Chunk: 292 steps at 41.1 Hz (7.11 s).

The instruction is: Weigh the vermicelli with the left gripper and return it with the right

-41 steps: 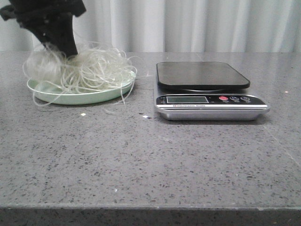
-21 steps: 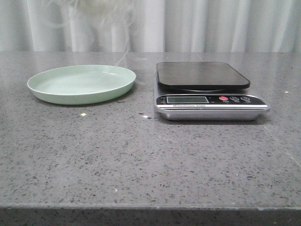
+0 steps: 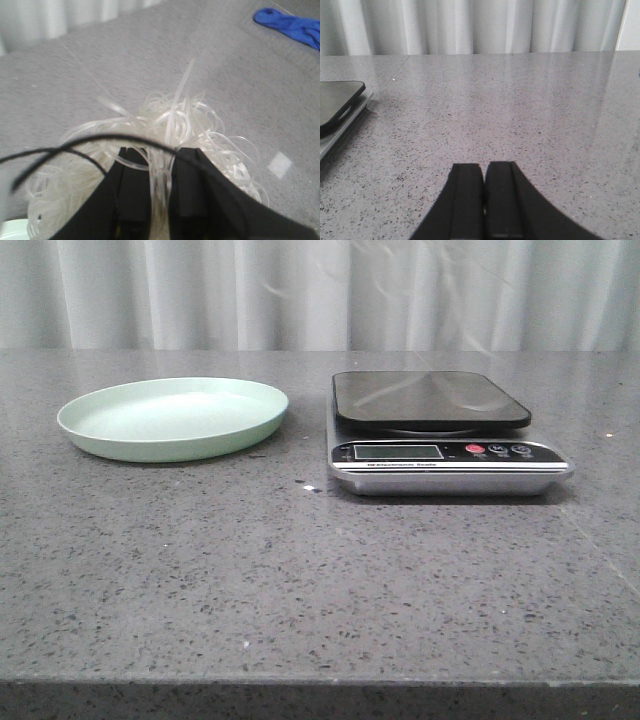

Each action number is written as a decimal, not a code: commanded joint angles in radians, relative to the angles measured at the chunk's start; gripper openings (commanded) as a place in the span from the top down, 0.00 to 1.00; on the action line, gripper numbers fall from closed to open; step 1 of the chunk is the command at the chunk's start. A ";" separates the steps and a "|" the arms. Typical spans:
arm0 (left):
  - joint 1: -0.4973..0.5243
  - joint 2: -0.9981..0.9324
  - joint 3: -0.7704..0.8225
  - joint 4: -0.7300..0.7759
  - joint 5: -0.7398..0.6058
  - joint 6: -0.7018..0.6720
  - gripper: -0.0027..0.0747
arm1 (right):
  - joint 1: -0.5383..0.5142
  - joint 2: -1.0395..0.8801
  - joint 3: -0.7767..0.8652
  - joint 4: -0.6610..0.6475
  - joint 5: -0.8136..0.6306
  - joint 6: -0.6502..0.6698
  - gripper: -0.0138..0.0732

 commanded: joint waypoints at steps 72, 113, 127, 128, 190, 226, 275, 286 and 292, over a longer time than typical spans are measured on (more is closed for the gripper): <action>0.030 -0.028 -0.032 0.210 0.093 -0.058 0.19 | -0.001 -0.016 -0.008 -0.007 -0.090 -0.004 0.67; 0.294 -0.893 1.122 0.309 -0.542 -0.053 0.79 | -0.001 -0.016 -0.009 0.047 -0.257 -0.004 0.67; 0.294 -1.045 1.323 0.309 -0.673 -0.053 0.79 | -0.001 0.037 -0.195 0.098 -0.206 -0.004 0.67; 0.294 -1.045 1.325 0.309 -0.673 -0.053 0.79 | -0.001 0.060 -0.225 0.098 -0.201 -0.004 0.67; 0.292 -1.045 1.330 0.309 -0.680 -0.053 0.79 | 0.514 1.663 -1.682 0.098 0.825 -0.274 0.13; 0.292 -1.045 1.330 0.309 -0.680 -0.053 0.79 | 0.514 1.792 -1.682 -0.005 0.969 -0.303 0.62; 0.292 -1.045 1.330 0.309 -0.694 -0.053 0.79 | 0.517 1.704 -2.164 0.114 1.048 -0.302 0.66; 0.292 -1.045 1.330 0.309 -0.733 -0.053 0.79 | 0.614 1.736 -2.176 0.227 0.974 -0.343 0.66; 0.292 -1.045 1.330 0.309 -0.742 -0.053 0.79 | 0.686 1.806 -2.176 0.224 0.913 -0.347 0.66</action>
